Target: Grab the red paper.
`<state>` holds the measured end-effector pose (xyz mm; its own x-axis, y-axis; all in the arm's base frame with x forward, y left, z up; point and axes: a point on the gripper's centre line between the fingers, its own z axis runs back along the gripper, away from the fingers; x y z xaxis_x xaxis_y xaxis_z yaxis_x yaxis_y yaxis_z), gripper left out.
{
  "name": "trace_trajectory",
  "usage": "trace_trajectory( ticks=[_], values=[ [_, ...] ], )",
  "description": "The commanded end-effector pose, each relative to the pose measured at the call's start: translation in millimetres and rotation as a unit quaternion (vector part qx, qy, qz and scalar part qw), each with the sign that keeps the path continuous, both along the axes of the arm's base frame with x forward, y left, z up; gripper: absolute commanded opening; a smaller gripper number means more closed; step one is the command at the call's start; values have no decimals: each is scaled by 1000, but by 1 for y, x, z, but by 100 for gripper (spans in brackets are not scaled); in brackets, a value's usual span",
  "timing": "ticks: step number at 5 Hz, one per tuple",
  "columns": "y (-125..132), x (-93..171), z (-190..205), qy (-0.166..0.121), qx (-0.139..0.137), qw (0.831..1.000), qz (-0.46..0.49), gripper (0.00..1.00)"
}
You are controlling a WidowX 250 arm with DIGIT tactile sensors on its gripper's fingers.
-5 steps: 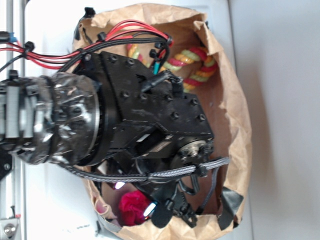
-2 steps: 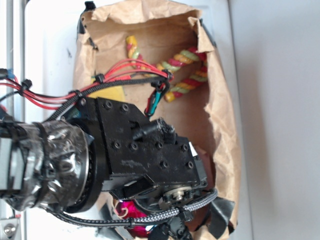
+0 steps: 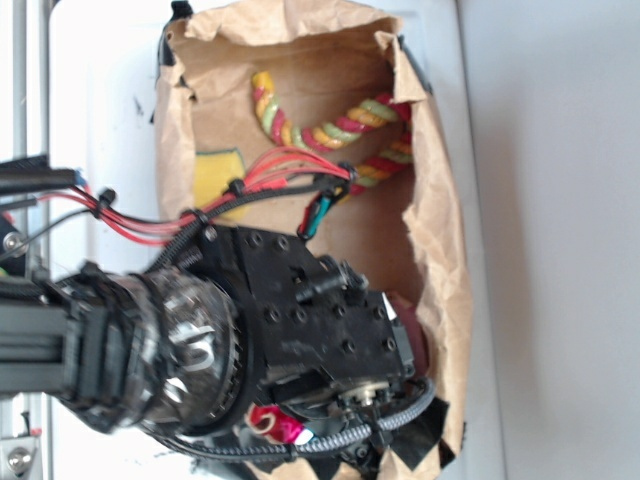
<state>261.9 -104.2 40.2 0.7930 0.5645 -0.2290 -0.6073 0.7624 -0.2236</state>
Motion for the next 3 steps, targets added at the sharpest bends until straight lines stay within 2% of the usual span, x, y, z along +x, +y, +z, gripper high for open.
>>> trace_trajectory(
  ticks=[1,2,3],
  values=[
    [-18,-16,2,22,1,1000,-13,100],
    [-18,-15,3,27,5,1000,-2,0],
    [-18,-14,3,22,5,1000,-3,0]
  ],
)
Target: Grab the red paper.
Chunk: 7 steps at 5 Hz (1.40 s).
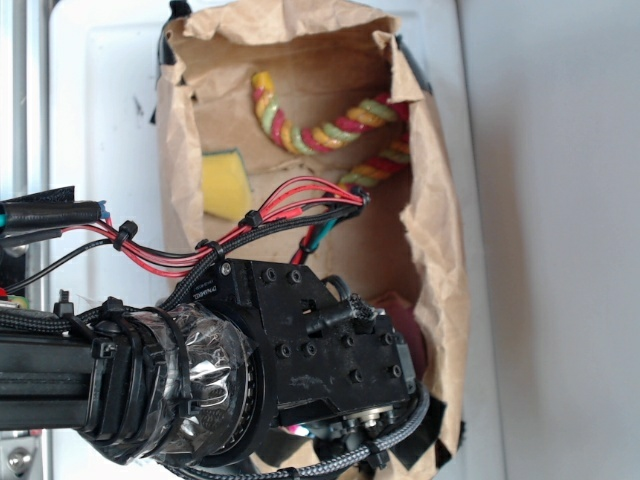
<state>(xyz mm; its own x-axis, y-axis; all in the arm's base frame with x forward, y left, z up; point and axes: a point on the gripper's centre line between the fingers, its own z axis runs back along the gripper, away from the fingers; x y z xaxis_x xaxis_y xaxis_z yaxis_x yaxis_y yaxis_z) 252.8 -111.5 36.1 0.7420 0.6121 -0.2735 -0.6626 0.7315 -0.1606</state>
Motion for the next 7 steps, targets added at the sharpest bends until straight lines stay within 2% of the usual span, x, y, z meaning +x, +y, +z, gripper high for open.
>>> trace_trajectory(
  ticks=[1,2,3,4,5,6,7],
  values=[
    [-10,-5,6,-23,-9,999,-34,0],
    [2,1,12,-51,11,999,-17,0],
    [34,14,31,-89,49,995,4,0],
    [64,13,74,-130,127,983,33,0],
    [85,15,97,-136,134,979,74,0],
    [95,23,115,-145,171,972,72,0],
    [117,20,129,-160,194,966,62,0]
  ],
)
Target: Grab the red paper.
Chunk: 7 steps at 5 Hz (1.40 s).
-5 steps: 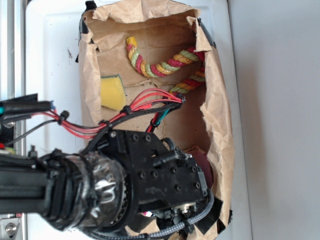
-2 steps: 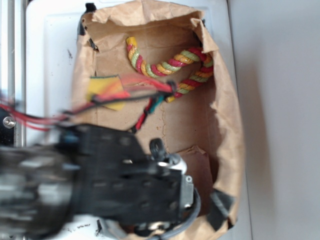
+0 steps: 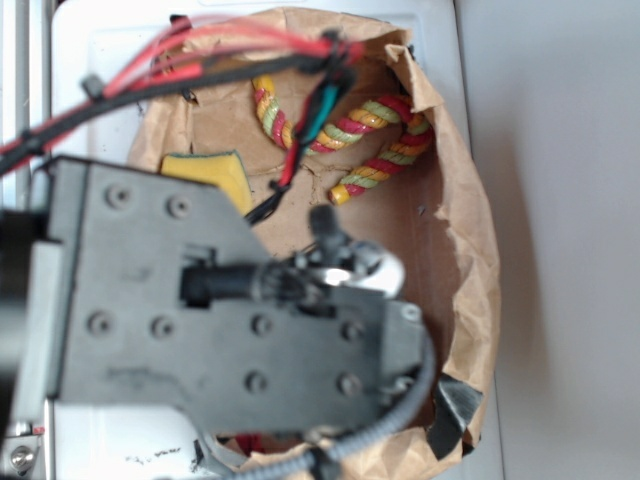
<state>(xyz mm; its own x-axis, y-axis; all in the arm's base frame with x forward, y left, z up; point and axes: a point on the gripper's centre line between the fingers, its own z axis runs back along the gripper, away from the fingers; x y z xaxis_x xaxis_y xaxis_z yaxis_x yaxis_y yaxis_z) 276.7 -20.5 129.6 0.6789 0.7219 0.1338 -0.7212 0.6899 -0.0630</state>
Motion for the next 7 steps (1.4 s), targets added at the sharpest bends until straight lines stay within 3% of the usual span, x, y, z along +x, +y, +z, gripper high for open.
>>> trace_trajectory(
  ticks=[1,2,7],
  values=[
    [32,-4,31,-34,-8,999,34,0],
    [33,-3,19,-20,-15,998,64,100],
    [-27,-13,-26,48,-65,996,-44,100]
  ],
)
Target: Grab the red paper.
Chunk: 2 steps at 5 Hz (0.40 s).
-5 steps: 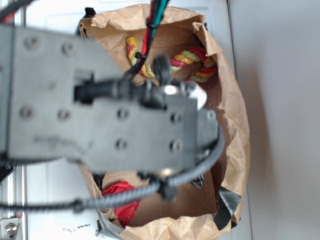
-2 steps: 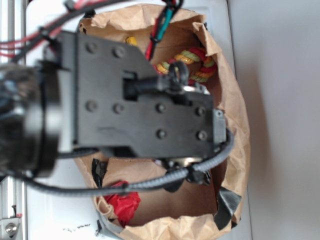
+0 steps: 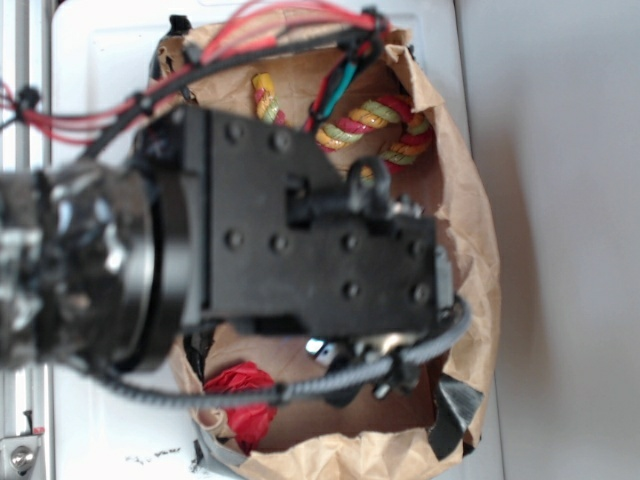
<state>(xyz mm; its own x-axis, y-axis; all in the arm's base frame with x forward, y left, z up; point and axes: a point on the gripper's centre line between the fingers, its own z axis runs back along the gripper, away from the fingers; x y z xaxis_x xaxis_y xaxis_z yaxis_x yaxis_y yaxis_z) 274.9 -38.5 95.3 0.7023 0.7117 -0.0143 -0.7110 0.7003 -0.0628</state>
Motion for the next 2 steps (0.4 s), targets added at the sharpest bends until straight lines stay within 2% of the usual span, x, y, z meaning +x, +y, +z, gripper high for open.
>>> trace_trajectory(
  ticks=[1,2],
  values=[
    [-17,-18,10,4,-46,998,-49,100],
    [-26,-19,5,21,-77,995,-65,100]
  ],
)
